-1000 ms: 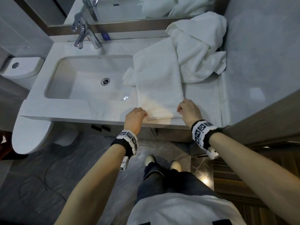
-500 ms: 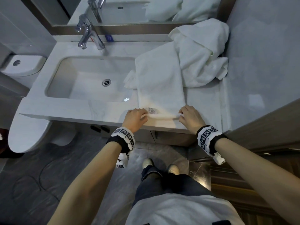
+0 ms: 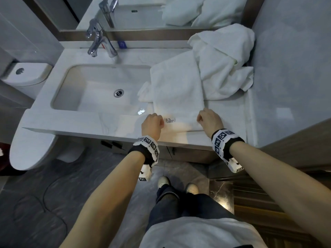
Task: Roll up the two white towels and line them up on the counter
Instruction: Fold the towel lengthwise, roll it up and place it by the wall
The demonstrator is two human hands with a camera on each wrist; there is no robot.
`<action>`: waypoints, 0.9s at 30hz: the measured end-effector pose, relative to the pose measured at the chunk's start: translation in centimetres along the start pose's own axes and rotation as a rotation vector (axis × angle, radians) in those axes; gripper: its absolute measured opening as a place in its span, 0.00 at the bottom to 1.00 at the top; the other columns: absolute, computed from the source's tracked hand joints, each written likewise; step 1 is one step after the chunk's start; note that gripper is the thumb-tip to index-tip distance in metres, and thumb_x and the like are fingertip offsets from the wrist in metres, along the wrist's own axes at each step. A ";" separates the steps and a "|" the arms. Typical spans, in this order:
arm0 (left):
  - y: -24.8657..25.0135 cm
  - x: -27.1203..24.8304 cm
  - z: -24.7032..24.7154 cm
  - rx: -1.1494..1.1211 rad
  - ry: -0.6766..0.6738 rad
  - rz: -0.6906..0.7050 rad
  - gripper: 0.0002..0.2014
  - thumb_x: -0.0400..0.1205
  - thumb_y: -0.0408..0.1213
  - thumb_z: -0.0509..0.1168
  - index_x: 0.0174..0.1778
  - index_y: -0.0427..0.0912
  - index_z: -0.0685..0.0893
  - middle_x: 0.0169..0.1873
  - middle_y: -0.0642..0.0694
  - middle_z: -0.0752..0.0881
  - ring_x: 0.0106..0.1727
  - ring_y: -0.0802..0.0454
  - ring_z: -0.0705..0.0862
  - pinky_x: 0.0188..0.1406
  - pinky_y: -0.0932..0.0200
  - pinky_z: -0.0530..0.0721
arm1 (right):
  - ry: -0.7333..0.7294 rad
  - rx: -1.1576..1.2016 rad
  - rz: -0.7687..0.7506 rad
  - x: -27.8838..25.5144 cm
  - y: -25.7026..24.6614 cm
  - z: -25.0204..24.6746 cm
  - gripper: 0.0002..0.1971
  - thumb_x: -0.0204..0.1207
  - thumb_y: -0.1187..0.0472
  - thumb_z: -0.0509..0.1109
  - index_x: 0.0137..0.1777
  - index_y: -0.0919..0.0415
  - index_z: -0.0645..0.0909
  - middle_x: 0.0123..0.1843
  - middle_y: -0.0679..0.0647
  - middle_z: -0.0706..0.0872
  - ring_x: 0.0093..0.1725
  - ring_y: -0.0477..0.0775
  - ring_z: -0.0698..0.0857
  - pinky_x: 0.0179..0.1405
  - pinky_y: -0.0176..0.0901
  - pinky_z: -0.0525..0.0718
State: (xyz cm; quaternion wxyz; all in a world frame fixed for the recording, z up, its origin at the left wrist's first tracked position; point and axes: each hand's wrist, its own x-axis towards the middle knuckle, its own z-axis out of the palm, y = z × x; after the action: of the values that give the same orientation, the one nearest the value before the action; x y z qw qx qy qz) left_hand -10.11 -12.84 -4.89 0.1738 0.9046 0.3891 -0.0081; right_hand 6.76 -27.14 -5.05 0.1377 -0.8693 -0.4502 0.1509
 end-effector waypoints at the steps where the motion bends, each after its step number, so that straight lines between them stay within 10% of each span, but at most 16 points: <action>1: 0.0 -0.2 0.3 0.030 0.017 0.041 0.06 0.82 0.31 0.62 0.48 0.38 0.85 0.49 0.42 0.83 0.55 0.44 0.80 0.41 0.56 0.73 | -0.006 -0.024 -0.039 -0.1 -0.1 0.1 0.09 0.79 0.71 0.61 0.51 0.67 0.83 0.56 0.61 0.82 0.54 0.63 0.81 0.51 0.50 0.79; 6: -1.9 -1.6 1.1 0.026 0.050 0.235 0.14 0.80 0.43 0.67 0.56 0.38 0.86 0.53 0.44 0.84 0.59 0.47 0.78 0.46 0.55 0.77 | -0.079 -0.129 -0.157 -1.4 0.3 0.9 0.16 0.74 0.59 0.67 0.58 0.68 0.79 0.59 0.59 0.78 0.59 0.59 0.77 0.54 0.50 0.79; 10: -2.4 -1.3 0.7 0.032 -0.050 0.250 0.17 0.77 0.33 0.67 0.62 0.38 0.80 0.59 0.44 0.81 0.65 0.46 0.75 0.49 0.56 0.76 | -0.071 -0.213 -0.224 -1.3 0.7 0.9 0.17 0.74 0.62 0.65 0.61 0.65 0.77 0.62 0.58 0.78 0.62 0.57 0.75 0.56 0.46 0.72; 17: -2.8 1.4 -1.8 -0.335 -0.150 -0.147 0.14 0.80 0.41 0.66 0.57 0.39 0.76 0.56 0.40 0.83 0.52 0.43 0.81 0.48 0.57 0.74 | -0.254 0.163 0.080 1.4 0.3 -1.0 0.18 0.83 0.54 0.59 0.68 0.62 0.69 0.67 0.64 0.79 0.63 0.65 0.79 0.58 0.50 0.75; 27: -2.3 3.6 -1.6 -0.310 -0.036 -0.270 0.17 0.78 0.39 0.70 0.56 0.33 0.78 0.57 0.37 0.81 0.58 0.41 0.81 0.54 0.54 0.76 | 0.059 0.091 0.129 3.8 -1.2 -0.4 0.08 0.76 0.58 0.71 0.48 0.63 0.80 0.57 0.59 0.79 0.58 0.62 0.78 0.44 0.47 0.72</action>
State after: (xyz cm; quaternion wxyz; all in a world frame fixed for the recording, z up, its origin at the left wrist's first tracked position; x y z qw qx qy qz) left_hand -9.40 -8.31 -4.63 0.3150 0.8065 0.5002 0.0126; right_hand 8.12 -23.43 -4.79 0.1801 -0.8933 -0.3817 0.1543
